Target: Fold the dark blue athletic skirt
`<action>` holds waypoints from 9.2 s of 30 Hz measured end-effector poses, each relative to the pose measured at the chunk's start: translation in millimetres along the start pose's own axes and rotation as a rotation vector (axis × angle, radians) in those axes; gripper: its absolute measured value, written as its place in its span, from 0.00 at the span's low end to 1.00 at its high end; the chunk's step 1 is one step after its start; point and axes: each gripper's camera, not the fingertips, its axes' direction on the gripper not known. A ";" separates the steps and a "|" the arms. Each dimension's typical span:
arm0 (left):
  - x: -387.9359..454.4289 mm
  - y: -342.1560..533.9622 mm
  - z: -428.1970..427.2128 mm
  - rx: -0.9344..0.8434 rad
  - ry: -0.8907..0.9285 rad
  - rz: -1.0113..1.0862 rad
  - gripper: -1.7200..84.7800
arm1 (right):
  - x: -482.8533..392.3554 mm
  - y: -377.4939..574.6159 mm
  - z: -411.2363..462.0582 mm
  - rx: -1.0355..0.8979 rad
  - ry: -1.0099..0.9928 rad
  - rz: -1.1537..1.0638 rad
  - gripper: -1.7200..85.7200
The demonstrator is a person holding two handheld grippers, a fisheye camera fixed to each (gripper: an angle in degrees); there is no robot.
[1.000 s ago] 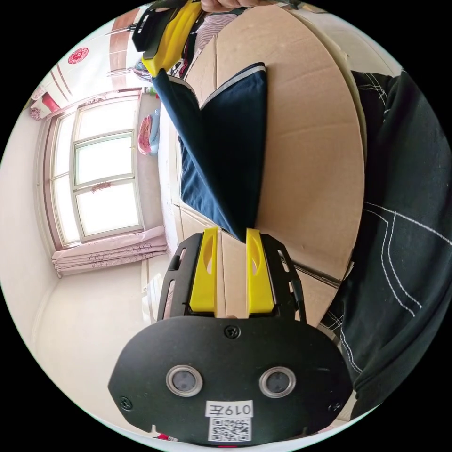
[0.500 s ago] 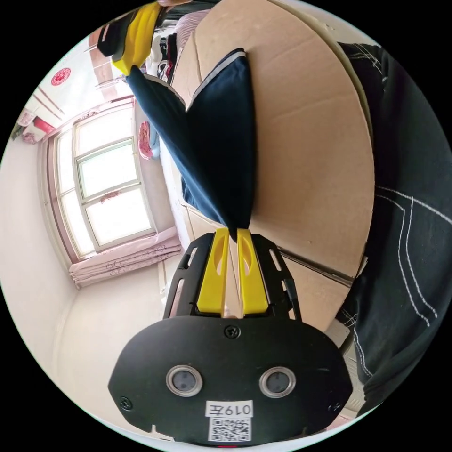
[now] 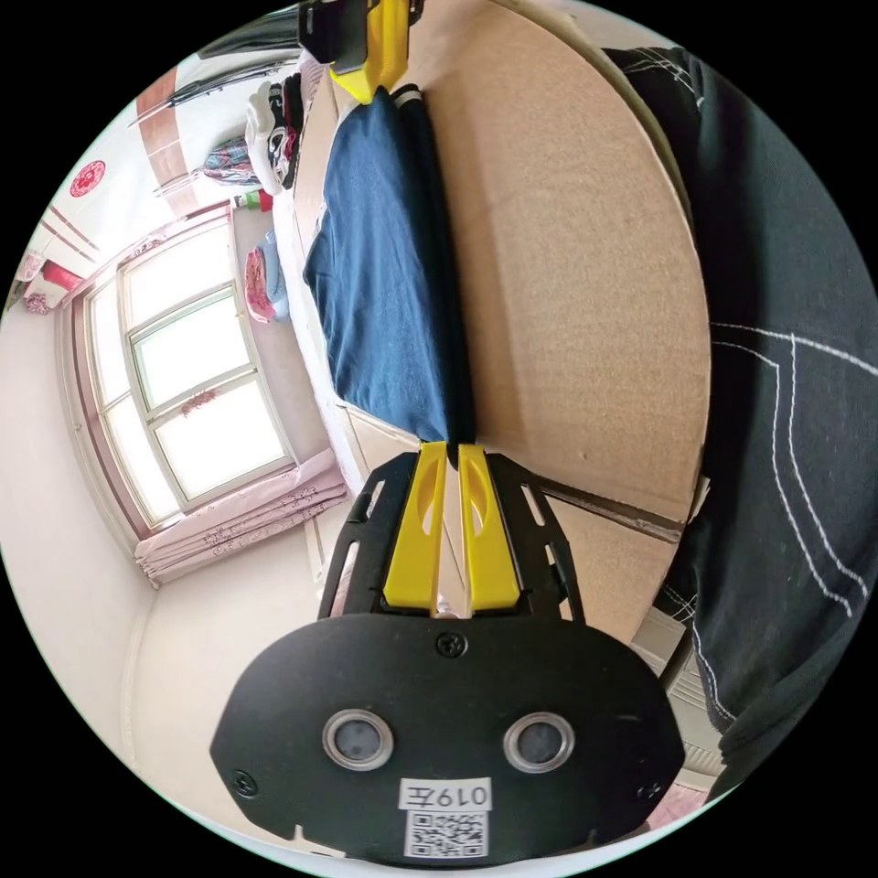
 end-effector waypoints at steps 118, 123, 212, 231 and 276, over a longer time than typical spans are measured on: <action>-548.1 476.1 497.8 0.450 1.270 -1.372 0.12 | 13.4 -428.9 364.7 -0.328 0.311 -0.352 0.02; -549.2 461.0 477.3 0.413 1.198 -1.322 0.12 | 20.1 -430.9 379.1 -0.331 0.325 -0.332 0.02; -501.0 445.0 415.3 0.309 1.243 -1.212 0.07 | 111.4 -451.5 332.3 -0.345 0.176 -0.224 0.02; -481.0 459.7 409.4 0.326 1.329 -1.212 0.08 | 126.9 -429.8 294.2 -0.361 0.088 -0.182 0.02; -448.8 470.1 342.9 0.405 1.586 -1.369 0.10 | 56.7 -307.2 234.7 -0.324 0.097 -0.228 0.11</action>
